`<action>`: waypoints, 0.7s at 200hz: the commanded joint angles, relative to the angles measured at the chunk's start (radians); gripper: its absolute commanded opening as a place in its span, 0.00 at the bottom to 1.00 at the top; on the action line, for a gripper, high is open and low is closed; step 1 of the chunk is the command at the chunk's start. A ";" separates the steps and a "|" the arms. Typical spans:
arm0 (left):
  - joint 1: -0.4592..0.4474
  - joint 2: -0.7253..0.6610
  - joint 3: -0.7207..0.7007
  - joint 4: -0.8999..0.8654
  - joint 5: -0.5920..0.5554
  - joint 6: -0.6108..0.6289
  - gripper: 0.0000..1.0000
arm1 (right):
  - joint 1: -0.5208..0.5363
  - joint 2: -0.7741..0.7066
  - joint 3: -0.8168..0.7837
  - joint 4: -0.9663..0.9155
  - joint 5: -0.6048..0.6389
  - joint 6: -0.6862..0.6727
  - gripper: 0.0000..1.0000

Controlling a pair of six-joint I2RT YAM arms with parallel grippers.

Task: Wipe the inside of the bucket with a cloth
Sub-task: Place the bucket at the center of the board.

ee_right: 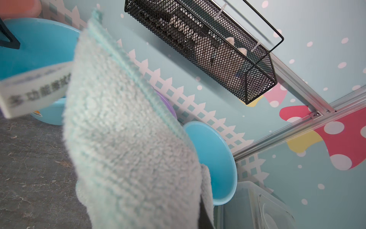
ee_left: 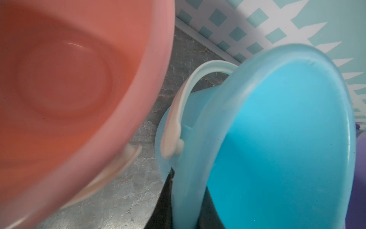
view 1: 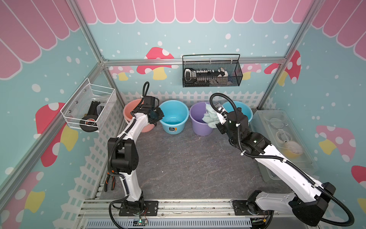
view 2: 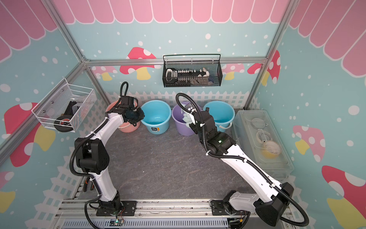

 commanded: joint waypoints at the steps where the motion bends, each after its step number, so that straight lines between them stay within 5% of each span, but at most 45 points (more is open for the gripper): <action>1: -0.003 0.059 0.072 0.016 0.016 -0.052 0.00 | -0.005 -0.021 -0.010 -0.003 0.016 0.001 0.00; 94: -0.020 0.162 0.233 -0.014 0.028 -0.085 0.32 | -0.007 -0.041 -0.014 -0.014 0.015 -0.002 0.00; 140: -0.019 0.117 0.205 -0.036 0.026 -0.069 0.15 | -0.007 -0.041 -0.010 -0.013 0.005 -0.006 0.00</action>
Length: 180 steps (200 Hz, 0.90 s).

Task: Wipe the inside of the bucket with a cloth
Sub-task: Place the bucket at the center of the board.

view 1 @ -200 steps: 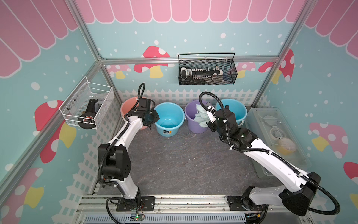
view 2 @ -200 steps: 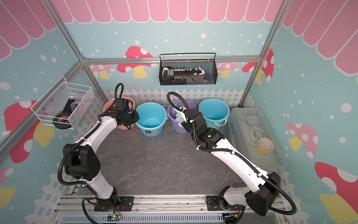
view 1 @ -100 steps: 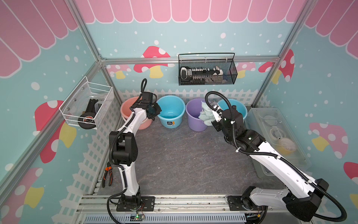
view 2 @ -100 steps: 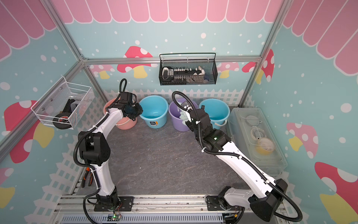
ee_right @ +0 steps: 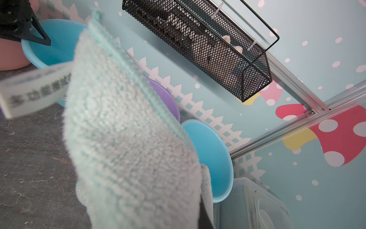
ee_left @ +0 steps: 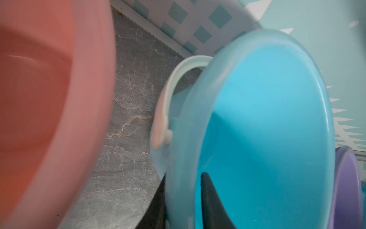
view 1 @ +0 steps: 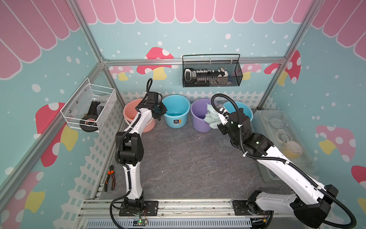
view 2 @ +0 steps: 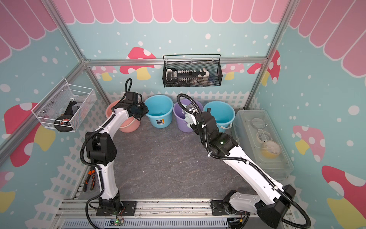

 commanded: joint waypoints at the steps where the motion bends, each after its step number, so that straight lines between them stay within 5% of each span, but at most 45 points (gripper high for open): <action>1: -0.006 -0.047 -0.002 -0.029 -0.001 0.006 0.15 | -0.006 -0.019 -0.006 0.007 0.001 0.001 0.00; 86: 0.015 -0.152 -0.063 -0.098 0.020 0.011 0.15 | -0.005 -0.020 -0.007 0.007 -0.013 0.007 0.00; 133: 0.014 -0.139 -0.052 -0.139 0.090 0.012 0.29 | -0.006 -0.018 -0.007 0.010 -0.022 0.010 0.00; 180: 0.019 -0.203 -0.081 -0.184 0.023 0.058 0.38 | -0.006 -0.022 -0.010 0.012 -0.024 0.007 0.00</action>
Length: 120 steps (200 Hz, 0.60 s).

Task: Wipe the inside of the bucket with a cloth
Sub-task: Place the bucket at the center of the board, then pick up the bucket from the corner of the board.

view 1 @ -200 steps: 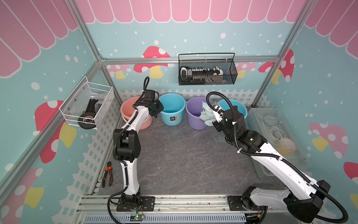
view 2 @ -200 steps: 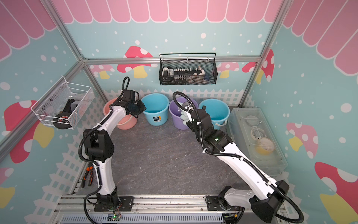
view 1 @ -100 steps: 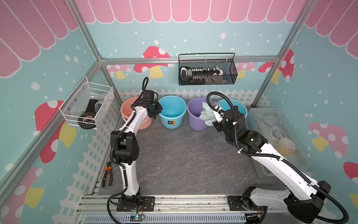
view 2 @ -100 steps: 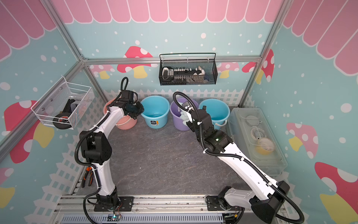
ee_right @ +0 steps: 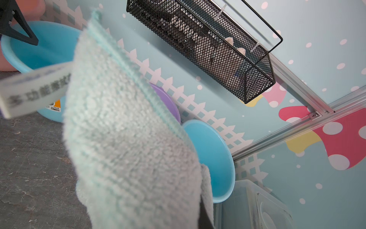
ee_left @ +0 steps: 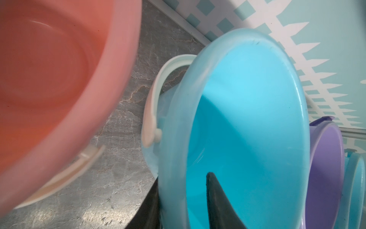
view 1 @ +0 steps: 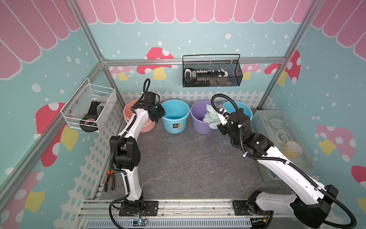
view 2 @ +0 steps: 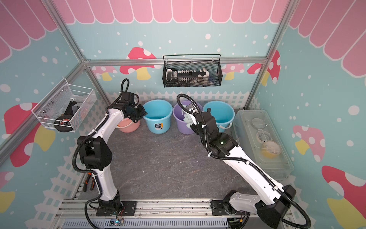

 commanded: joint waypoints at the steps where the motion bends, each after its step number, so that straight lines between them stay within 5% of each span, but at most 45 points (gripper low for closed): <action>1: 0.008 -0.086 -0.022 -0.039 -0.035 0.036 0.38 | -0.006 -0.021 -0.010 0.011 -0.004 0.006 0.00; 69: 0.061 -0.231 -0.112 -0.060 -0.186 0.026 0.43 | -0.006 -0.015 -0.028 0.031 -0.011 -0.011 0.00; 120: 0.056 -0.320 -0.260 0.048 -0.442 -0.417 0.46 | -0.006 -0.007 -0.040 0.048 -0.026 -0.020 0.00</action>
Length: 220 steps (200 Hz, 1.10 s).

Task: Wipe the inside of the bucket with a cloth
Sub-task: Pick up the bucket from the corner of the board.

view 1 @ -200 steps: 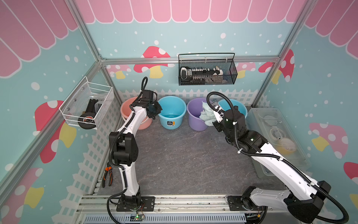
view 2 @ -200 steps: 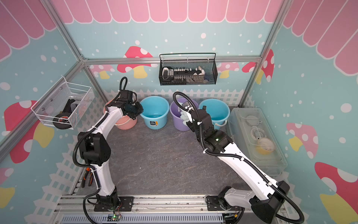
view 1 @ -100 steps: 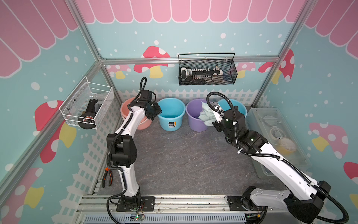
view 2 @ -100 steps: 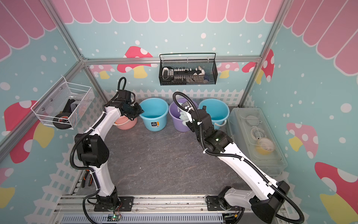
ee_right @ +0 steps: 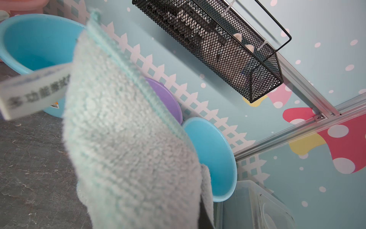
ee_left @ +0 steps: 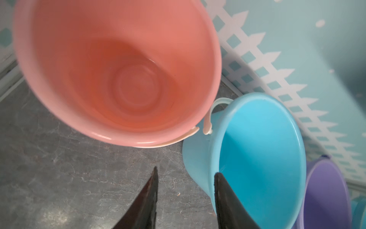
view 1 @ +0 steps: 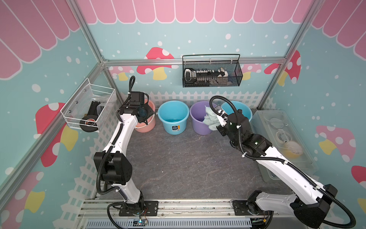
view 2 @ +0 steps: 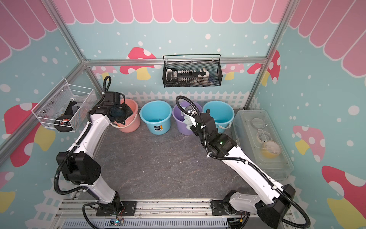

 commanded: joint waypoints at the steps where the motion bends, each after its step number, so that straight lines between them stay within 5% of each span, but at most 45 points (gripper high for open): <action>1: -0.008 -0.039 -0.072 0.052 -0.173 -0.290 0.46 | -0.006 -0.006 -0.011 0.039 -0.012 -0.003 0.00; 48: -0.018 -0.031 -0.105 0.094 -0.360 -0.600 0.57 | -0.006 -0.016 -0.016 0.041 -0.011 -0.010 0.00; 102: 0.001 0.125 0.010 0.100 -0.305 -0.676 0.57 | -0.006 -0.046 -0.034 0.038 0.014 -0.039 0.00; 220: 0.038 0.166 -0.023 0.091 -0.297 -0.740 0.55 | -0.008 -0.062 -0.056 0.037 0.022 -0.054 0.00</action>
